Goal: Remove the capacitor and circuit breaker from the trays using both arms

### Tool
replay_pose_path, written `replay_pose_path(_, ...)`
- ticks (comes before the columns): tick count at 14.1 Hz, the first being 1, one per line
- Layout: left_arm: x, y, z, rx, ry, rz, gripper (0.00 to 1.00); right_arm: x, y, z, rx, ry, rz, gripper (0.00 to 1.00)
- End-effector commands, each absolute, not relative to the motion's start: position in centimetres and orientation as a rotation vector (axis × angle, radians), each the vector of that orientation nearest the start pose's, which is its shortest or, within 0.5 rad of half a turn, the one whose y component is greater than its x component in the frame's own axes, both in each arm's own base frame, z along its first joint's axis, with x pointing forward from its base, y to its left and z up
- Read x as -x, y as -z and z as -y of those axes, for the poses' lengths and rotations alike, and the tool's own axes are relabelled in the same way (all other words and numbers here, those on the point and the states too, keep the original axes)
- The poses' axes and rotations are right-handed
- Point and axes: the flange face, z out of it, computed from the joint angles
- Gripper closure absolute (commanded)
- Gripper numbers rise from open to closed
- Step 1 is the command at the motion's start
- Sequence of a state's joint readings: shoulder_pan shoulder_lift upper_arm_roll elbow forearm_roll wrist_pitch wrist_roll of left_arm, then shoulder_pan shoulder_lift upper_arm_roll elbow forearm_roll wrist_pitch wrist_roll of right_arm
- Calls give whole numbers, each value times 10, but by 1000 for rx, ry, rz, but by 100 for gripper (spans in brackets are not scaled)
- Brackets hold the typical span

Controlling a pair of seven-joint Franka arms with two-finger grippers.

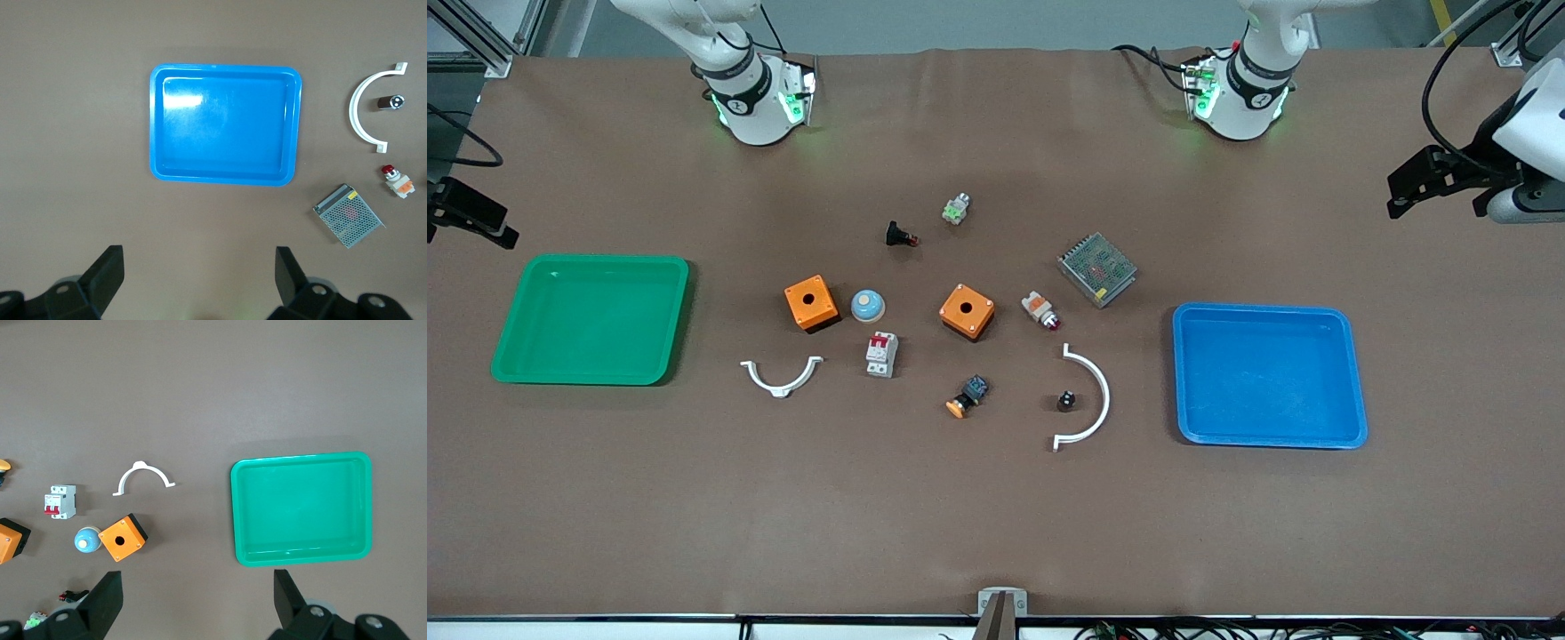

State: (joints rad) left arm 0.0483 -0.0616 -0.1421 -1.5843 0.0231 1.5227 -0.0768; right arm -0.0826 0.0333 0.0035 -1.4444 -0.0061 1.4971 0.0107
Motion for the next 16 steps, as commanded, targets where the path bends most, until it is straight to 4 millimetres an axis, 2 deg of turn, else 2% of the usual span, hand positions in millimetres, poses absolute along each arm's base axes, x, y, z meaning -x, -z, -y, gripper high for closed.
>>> replay_pose_path(1,-520,-652,49,3126,19,-42,0,-557,-663,47,3154,38,-133,0)
replay_pose_path(12,-518,-655,47,3121,12,-99,0,-557,-663,47,3155,38,-141,0)
replay_pose_path(16,-522,-663,47,3117,39,-96,0,-557,-663,47,3155,38,-138,0)
